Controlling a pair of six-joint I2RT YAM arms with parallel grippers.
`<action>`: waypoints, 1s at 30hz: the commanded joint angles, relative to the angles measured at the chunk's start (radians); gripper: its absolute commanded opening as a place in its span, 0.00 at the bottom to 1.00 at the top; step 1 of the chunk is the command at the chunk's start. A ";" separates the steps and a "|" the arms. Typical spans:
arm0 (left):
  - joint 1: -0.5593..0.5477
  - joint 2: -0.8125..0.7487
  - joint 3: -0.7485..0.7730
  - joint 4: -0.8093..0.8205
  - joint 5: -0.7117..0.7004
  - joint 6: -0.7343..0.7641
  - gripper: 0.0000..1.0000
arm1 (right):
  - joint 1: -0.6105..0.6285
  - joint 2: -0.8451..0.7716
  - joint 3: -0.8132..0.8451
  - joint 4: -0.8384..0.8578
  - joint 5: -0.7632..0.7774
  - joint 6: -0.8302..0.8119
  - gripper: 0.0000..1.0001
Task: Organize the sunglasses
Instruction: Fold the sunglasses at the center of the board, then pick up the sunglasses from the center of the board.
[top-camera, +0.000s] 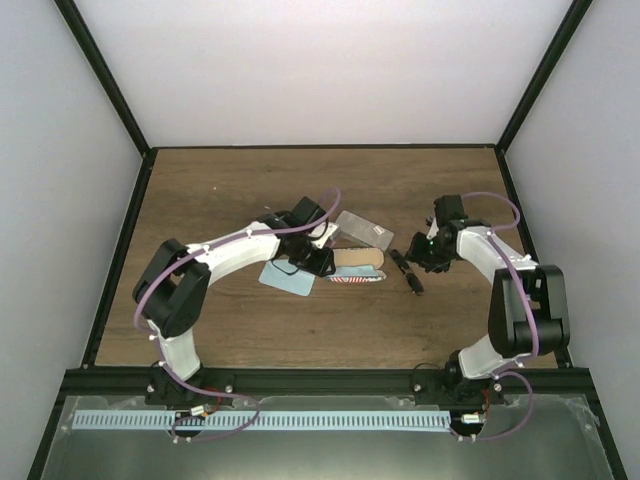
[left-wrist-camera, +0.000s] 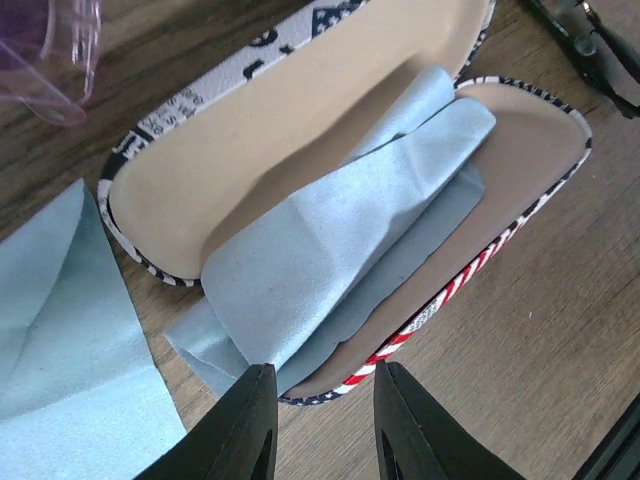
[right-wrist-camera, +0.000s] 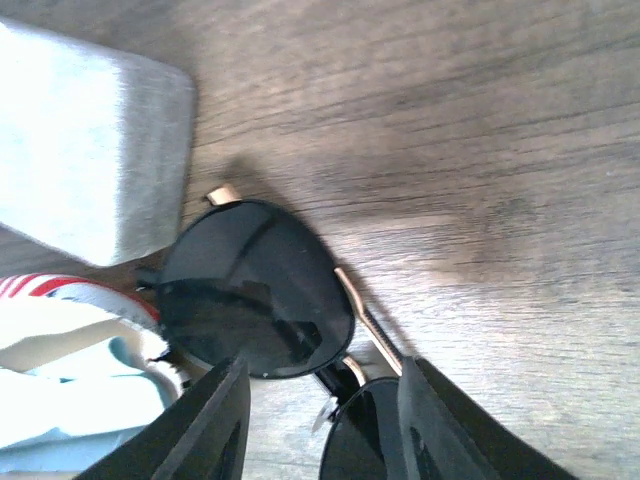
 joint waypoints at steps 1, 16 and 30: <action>-0.004 -0.053 -0.008 0.049 -0.043 0.048 0.29 | 0.015 -0.069 0.014 -0.019 -0.023 0.009 0.47; 0.035 -0.132 -0.132 0.061 -0.087 0.055 0.26 | 0.153 0.100 0.090 -0.097 0.243 -0.075 0.74; 0.040 -0.148 -0.143 0.060 -0.095 0.056 0.26 | 0.160 0.170 0.097 -0.106 0.257 -0.049 0.53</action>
